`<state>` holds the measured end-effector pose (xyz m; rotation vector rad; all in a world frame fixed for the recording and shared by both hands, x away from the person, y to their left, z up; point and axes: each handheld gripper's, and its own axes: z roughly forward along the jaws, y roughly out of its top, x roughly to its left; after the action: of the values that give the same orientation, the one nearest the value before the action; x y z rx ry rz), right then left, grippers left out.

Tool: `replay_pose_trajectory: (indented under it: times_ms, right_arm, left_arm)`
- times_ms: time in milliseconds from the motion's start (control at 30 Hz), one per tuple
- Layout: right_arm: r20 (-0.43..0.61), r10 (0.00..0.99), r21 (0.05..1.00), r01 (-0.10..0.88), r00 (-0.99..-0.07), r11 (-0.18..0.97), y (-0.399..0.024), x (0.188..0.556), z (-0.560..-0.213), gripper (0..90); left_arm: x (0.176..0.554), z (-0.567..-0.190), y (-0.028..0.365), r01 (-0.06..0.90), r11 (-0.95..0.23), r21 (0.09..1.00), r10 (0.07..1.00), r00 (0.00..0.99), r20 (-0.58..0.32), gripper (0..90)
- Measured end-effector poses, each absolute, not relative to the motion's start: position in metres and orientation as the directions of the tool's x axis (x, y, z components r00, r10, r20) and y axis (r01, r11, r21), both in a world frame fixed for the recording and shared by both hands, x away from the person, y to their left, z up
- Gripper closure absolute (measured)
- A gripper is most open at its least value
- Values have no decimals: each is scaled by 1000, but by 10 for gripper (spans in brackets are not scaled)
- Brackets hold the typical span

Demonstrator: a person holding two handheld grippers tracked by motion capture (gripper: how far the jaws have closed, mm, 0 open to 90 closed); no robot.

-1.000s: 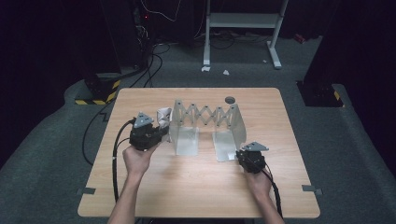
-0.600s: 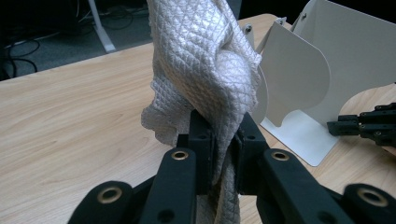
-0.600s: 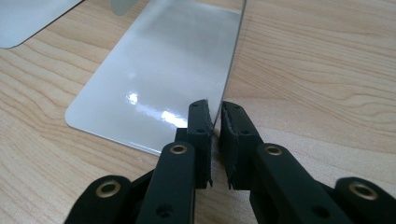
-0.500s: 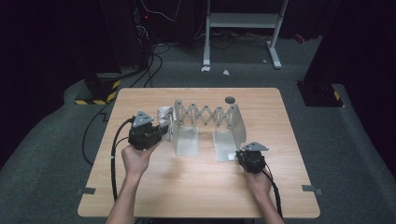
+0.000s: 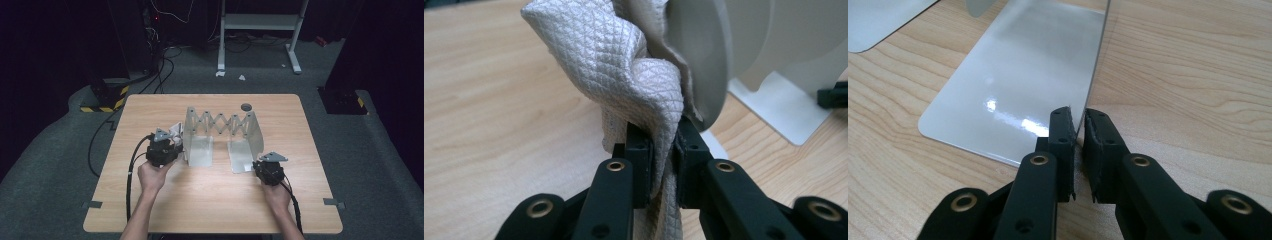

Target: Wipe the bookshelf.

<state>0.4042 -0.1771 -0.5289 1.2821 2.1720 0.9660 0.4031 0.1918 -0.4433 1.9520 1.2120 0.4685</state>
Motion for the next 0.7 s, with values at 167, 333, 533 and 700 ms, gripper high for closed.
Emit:
replay_pose_trajectory:
  times_ms: [167, 333, 533, 700]
  right_arm:
    - [-60, 878, 750, 559, -474, 353, -174, 402, -529, 824]
    - [-36, 877, 751, 566, -479, 340, -176, 404, -529, 825]
    - [-31, 877, 751, 567, -479, 337, -176, 404, -529, 825]
    - [-28, 877, 751, 569, -480, 336, -177, 404, -529, 825]
  left_arm:
    - [406, -461, 187, 602, -262, 754, 876, 477, -76, 799]
    - [414, -478, 186, 638, -260, 725, 876, 472, -101, 805]
    - [423, -495, 182, 670, -269, 692, 888, 451, -91, 805]
    - [426, -502, 183, 681, -273, 679, 889, 448, -93, 805]
